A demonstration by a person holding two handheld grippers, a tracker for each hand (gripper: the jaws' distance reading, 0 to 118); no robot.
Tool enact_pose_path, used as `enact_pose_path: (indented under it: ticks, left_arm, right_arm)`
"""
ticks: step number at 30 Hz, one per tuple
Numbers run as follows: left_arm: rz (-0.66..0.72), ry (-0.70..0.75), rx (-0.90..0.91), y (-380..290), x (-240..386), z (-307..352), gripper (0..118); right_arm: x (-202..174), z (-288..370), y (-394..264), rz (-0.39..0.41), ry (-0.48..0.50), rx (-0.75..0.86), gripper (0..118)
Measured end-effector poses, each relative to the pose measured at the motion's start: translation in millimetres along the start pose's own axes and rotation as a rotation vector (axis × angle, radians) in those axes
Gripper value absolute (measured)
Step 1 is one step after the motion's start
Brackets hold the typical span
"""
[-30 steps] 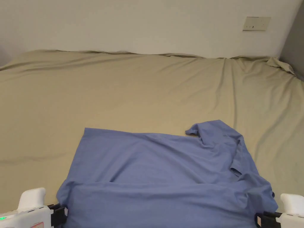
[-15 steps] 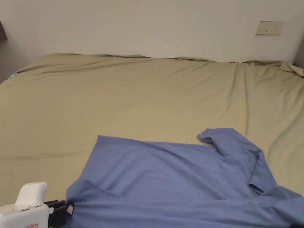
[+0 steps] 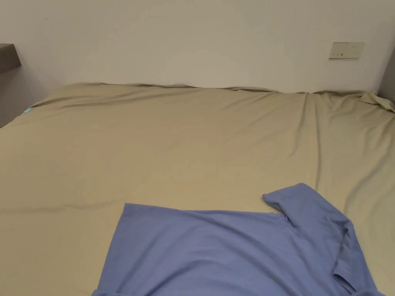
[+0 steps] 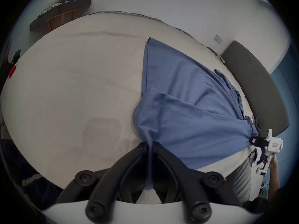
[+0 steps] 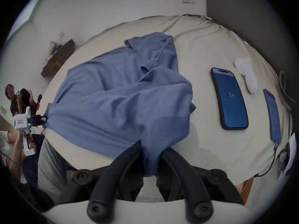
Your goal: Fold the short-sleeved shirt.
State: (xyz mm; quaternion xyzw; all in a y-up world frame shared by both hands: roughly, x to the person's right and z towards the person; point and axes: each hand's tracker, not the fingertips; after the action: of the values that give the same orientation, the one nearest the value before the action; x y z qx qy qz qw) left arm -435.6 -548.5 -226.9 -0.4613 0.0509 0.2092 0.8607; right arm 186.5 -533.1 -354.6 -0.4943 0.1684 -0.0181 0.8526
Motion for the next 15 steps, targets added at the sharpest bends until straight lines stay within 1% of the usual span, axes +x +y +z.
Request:
enact_pose_path:
  ticks: [1,2,3,4,5,6,7,9,12,13,14,15]
  left_arm:
    - [0.013,-0.007,-0.001,0.7,-0.2,1.8,4]
    - [0.019,-0.004,0.009,0.0,0.7,6.6,7]
    - [0.027,0.009,0.028,-1.1,3.3,15.7,14]
    - [0.031,0.053,0.050,-0.8,5.1,26.9,31]
    - [0.035,0.059,0.067,-0.6,6.1,36.5,54]
    - [0.032,0.057,0.087,0.0,8.1,47.3,80]
    - [0.012,0.054,0.126,1.3,11.6,57.8,93]
    - [-0.026,0.040,0.206,8.2,22.2,72.9,93]
    - [-0.095,0.025,0.286,24.6,43.6,79.3,92]
    - [-0.108,0.007,0.308,30.9,49.4,77.6,88]
    - [-0.113,-0.012,0.316,37.3,53.8,74.9,76]
    - [-0.111,-0.036,0.304,48.2,57.6,68.9,50]
  right_arm:
    - [-1.2,1.9,0.2,0.002,-0.001,0.004,17]
    - [-3.7,5.7,1.0,0.013,-0.016,0.010,33]
    - [-9.1,13.5,3.8,0.053,-0.061,0.008,64]
    - [-13.0,22.9,5.6,0.078,-0.089,0.019,103]
    - [-15.4,33.7,7.4,0.079,-0.080,0.056,109]
    - [-18.3,46.4,11.7,0.074,-0.050,0.104,108]
    - [-23.2,56.0,17.1,0.058,-0.024,0.136,107]
    - [-32.6,67.6,29.8,0.039,0.008,0.196,107]
    - [-50.2,70.6,52.4,0.063,0.006,0.250,105]
    - [-56.2,69.0,59.2,0.079,0.002,0.262,92]
    - [-60.7,67.3,64.2,0.095,0.002,0.273,70]
    - [-66.9,63.9,72.5,0.112,0.001,0.276,36]
